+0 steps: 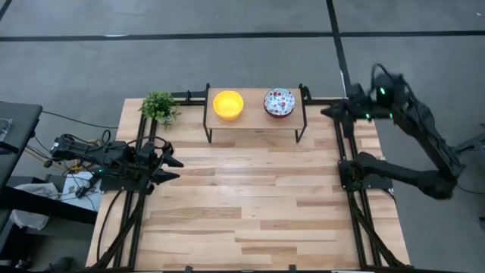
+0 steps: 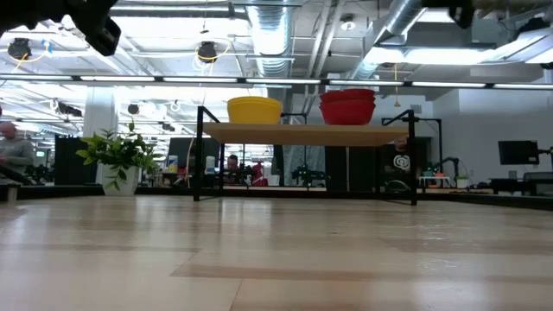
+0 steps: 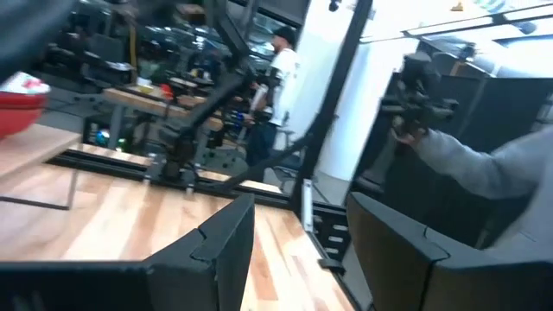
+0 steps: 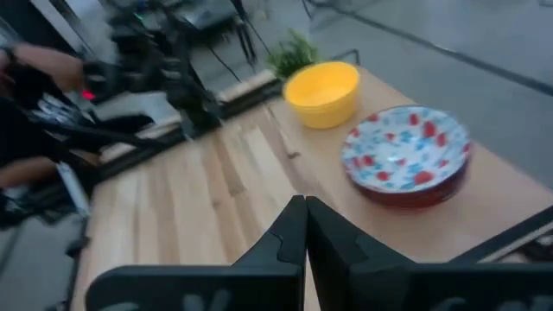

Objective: Pick & Place Mini bowls
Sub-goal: Return to Home Position

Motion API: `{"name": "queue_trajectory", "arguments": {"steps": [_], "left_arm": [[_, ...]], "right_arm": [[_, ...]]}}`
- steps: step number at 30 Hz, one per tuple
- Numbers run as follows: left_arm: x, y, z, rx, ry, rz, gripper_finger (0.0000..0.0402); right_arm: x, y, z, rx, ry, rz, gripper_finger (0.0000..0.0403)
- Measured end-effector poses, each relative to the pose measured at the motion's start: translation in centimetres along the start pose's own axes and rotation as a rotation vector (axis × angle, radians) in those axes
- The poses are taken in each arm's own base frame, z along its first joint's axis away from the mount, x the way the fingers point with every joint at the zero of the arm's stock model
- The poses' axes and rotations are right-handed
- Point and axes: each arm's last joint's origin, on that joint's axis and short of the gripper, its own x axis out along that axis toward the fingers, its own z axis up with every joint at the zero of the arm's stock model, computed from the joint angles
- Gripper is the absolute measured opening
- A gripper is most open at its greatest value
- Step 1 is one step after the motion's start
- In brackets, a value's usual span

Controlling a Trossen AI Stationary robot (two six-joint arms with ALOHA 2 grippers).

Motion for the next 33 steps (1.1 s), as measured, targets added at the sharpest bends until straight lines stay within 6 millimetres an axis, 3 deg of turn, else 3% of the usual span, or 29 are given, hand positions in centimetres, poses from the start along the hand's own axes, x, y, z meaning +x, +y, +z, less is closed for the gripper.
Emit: {"name": "queue_trajectory", "arguments": {"steps": [9, 18, 24, 33], "left_arm": [[0.2, 0.7, -0.1, 0.035, 0.007, 0.071, 0.0186], [0.2, 1.0, -0.2, 0.088, 0.022, 0.100, 0.0186], [0.1, 1.3, -0.4, 0.092, 0.036, 0.196, 0.0186], [0.0, 1.9, -0.5, 0.168, 0.051, 0.285, 0.0186]], "right_arm": [[-0.6, 1.5, -7.6, 0.203, -0.116, 0.145, 0.0000], [0.6, 1.0, -12.3, 0.168, -0.435, 0.233, 0.0000], [3.0, -0.3, -16.4, 0.202, -0.427, 0.148, 0.0000], [5.7, -1.1, -18.9, -0.027, -0.354, 0.089, 0.0000]]}}
